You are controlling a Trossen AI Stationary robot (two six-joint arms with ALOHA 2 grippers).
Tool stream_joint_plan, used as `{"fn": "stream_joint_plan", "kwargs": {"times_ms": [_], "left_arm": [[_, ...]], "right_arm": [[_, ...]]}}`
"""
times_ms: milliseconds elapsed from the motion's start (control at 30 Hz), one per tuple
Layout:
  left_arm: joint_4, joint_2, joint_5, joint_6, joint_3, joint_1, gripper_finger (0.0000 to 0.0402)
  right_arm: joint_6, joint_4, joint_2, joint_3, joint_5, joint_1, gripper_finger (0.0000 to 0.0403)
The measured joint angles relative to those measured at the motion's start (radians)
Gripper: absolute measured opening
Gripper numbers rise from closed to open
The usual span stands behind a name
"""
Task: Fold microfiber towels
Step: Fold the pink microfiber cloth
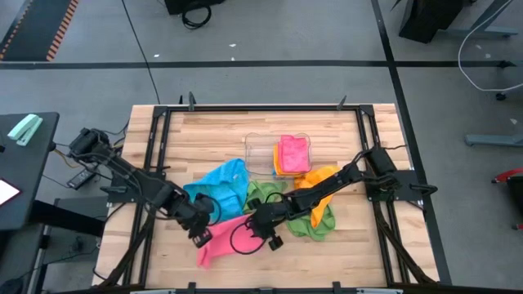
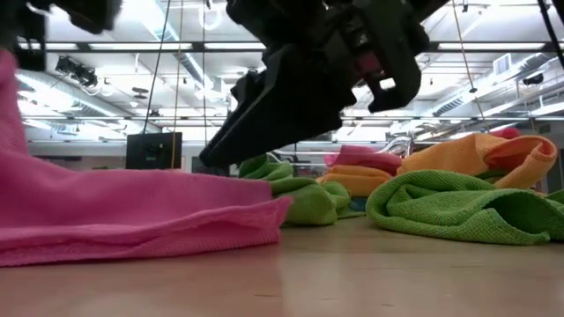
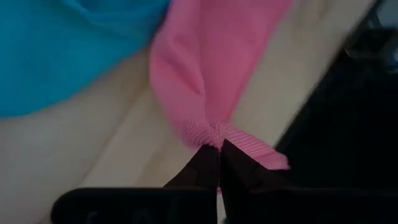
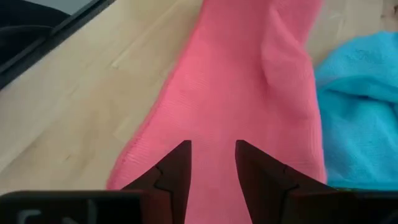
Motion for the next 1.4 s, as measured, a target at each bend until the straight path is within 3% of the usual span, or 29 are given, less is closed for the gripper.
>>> {"fn": "stream_joint_plan", "kwargs": {"times_ms": [133,267,467,633,933,1100,1233,1400], "left_arm": [[-0.005,0.001,0.009,-0.023,-0.026,0.049,0.0026],[-0.001,0.001,0.087,-0.010,-0.032,0.065,0.0014],[-0.003,-0.008,0.166,0.004,-0.032,-0.003,0.0015],[-0.019,-0.008,0.161,0.004,-0.032,-0.039,0.0036],[-0.051,-0.008,0.162,0.004,-0.032,-0.056,0.0007],[-0.080,-0.008,0.158,0.003,-0.032,-0.056,0.0027],[-0.079,-0.008,0.151,0.003,-0.032,-0.056,0.0036],[-0.078,-0.009,0.151,-0.001,-0.032,-0.056,0.0014]], "right_arm": [[-0.025,0.032,0.002,-0.001,-0.001,-0.002,0.0133],[-0.048,0.111,0.002,-0.001,-0.003,-0.001,0.0133],[-0.079,0.074,0.001,-0.001,0.002,-0.013,0.0133],[-0.067,0.065,-0.001,0.005,0.002,-0.052,0.0133],[-0.008,-0.025,-0.001,0.005,-0.011,-0.122,0.0158],[-0.028,-0.029,-0.001,0.005,-0.032,-0.105,0.0174],[-0.018,-0.048,0.012,0.005,-0.031,-0.113,0.0170],[0.008,-0.075,0.012,0.005,-0.024,-0.122,0.0155]]}}
